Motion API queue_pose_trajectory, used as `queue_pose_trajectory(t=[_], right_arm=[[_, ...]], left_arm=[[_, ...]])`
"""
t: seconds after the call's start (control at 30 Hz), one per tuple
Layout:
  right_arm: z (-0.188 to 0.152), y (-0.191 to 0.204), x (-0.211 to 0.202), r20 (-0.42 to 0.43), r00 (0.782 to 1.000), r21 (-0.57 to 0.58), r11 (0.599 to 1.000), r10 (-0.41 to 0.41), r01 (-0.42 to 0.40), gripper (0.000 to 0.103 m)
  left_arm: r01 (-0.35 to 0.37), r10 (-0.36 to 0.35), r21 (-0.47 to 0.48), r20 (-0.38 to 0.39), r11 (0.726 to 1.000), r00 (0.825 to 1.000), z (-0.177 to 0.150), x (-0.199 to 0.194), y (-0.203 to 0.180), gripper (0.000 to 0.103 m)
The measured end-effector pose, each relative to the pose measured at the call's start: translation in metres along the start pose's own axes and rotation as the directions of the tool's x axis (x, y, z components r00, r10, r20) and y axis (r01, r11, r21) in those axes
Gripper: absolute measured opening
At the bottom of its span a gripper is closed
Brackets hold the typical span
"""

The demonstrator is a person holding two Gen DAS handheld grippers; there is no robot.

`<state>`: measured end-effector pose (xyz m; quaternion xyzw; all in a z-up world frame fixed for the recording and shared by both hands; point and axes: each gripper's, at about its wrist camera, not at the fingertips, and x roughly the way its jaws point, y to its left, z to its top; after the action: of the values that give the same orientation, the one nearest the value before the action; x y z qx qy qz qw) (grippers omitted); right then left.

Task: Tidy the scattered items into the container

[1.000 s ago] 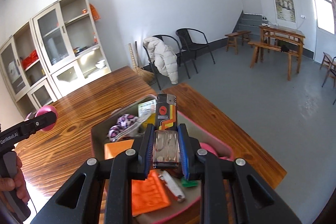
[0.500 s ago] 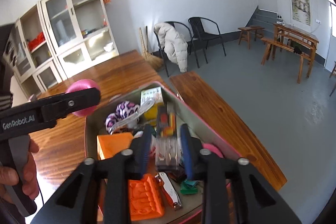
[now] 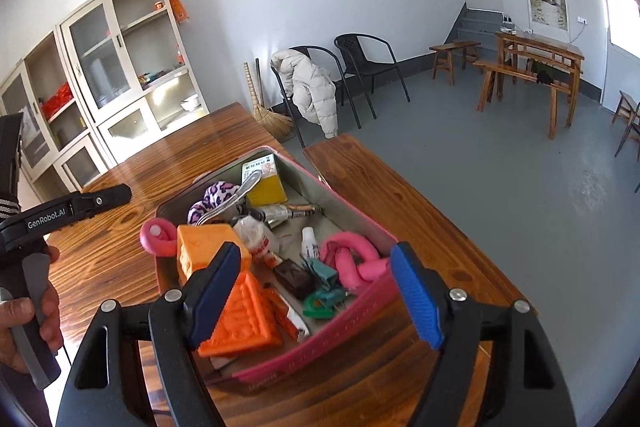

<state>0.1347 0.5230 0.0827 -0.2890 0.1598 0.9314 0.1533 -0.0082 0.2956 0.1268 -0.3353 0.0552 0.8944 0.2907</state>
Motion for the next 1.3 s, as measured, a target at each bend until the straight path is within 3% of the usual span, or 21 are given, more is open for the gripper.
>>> queue_pose_trajectory(t=[0.03,0.1,0.17,0.27,0.43,0.63,0.77,0.87,1.03,1.3], right_arm=[[-0.002,0.002,-0.003,0.000,1.000,-0.012,1.000,0.005,-0.005,0.081],[-0.007,0.009,-0.011,-0.003,1.000,-0.045,0.999,0.022,-0.023,0.082],[-0.014,0.019,-0.019,-0.008,0.999,-0.084,0.995,0.047,-0.048,0.084],[-0.025,0.035,-0.032,-0.020,0.997,-0.142,0.987,0.076,-0.078,0.088],[-0.036,0.052,-0.054,0.010,0.998,-0.166,0.984,0.070,-0.067,0.102],[-0.037,0.056,-0.073,0.054,0.998,-0.106,0.994,0.042,-0.037,0.102],[-0.036,0.053,-0.075,0.052,0.998,-0.076,0.997,0.019,-0.015,0.102],[-0.037,0.050,-0.076,0.045,0.999,-0.069,0.998,-0.002,0.005,0.102],[-0.043,0.048,-0.076,0.040,0.997,-0.078,0.995,-0.058,0.061,0.102],[-0.042,0.042,-0.069,0.032,0.995,-0.109,0.989,-0.096,0.099,0.102]], left_arm=[[-0.027,0.027,0.020,0.026,0.999,0.999,-0.002,-0.008,-0.002,0.087],[-0.077,0.072,0.057,0.084,0.995,0.994,-0.008,-0.026,-0.009,0.103],[-0.089,0.078,0.084,0.129,0.992,0.989,-0.017,-0.041,-0.016,0.103],[-0.053,0.041,0.090,0.131,0.994,0.991,-0.024,-0.058,-0.020,0.103],[0.061,-0.062,0.013,0.111,0.998,0.992,-0.033,-0.078,-0.013,0.103],[-0.125,0.110,0.066,0.193,0.990,0.975,-0.038,-0.102,-0.024,0.103],[-0.185,0.158,0.098,0.236,0.978,0.959,-0.049,-0.114,-0.036,0.103],[-0.185,0.154,0.129,0.221,0.974,0.963,-0.053,-0.114,-0.046,0.103],[-0.115,0.095,0.129,0.155,0.985,0.983,-0.058,-0.107,-0.052,0.103],[-0.110,0.092,0.129,0.139,0.986,0.986,-0.059,-0.098,-0.060,0.103]])
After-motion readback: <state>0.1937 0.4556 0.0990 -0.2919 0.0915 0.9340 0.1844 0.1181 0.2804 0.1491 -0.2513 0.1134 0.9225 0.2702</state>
